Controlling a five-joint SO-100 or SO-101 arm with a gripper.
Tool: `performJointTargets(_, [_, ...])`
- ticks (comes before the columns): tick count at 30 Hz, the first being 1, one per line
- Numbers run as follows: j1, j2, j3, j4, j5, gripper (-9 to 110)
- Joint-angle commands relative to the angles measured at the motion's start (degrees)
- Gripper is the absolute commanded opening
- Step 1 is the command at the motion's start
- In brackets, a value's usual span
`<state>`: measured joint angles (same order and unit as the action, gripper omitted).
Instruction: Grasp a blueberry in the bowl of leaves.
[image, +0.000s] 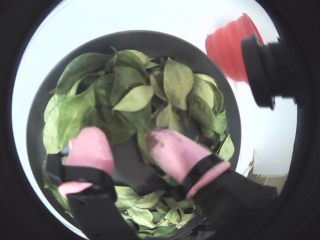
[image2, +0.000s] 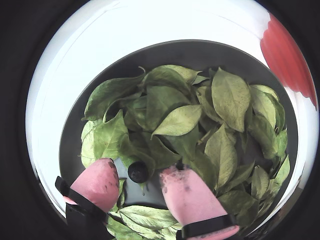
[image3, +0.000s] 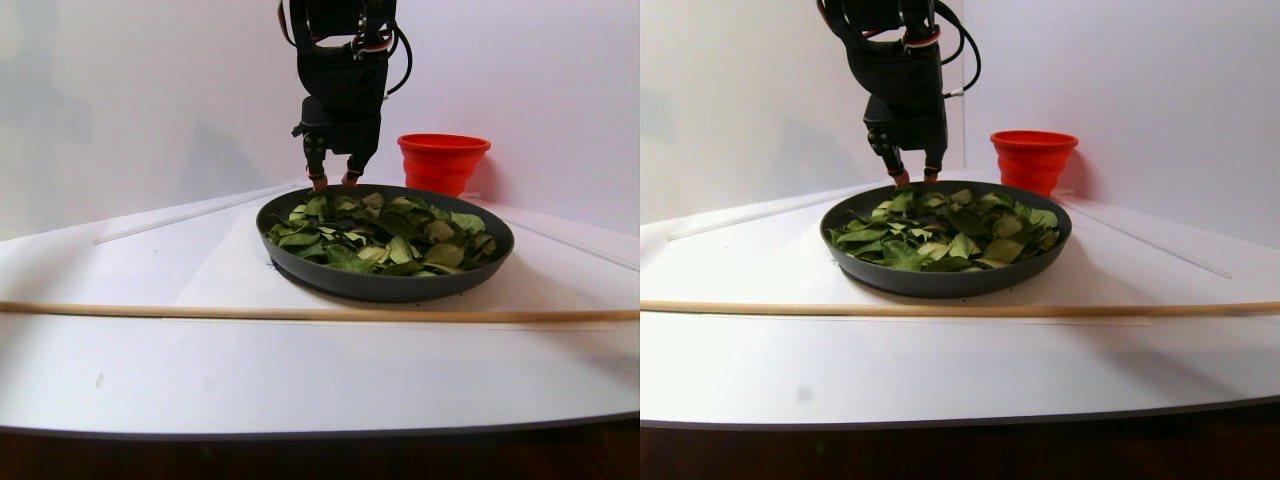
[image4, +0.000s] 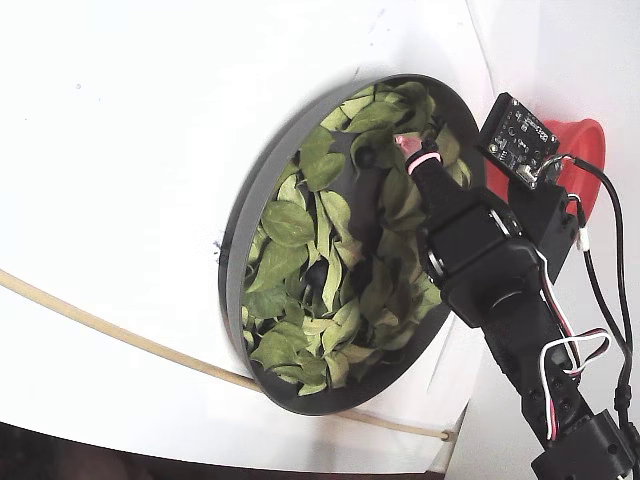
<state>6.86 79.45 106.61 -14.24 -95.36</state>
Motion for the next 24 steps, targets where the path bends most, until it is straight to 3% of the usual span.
performJointTargets(1, [-0.26,5.27,-0.62,0.35,0.18,16])
performJointTargets(24, [-1.05,0.0,-0.09,0.7,-0.18,16])
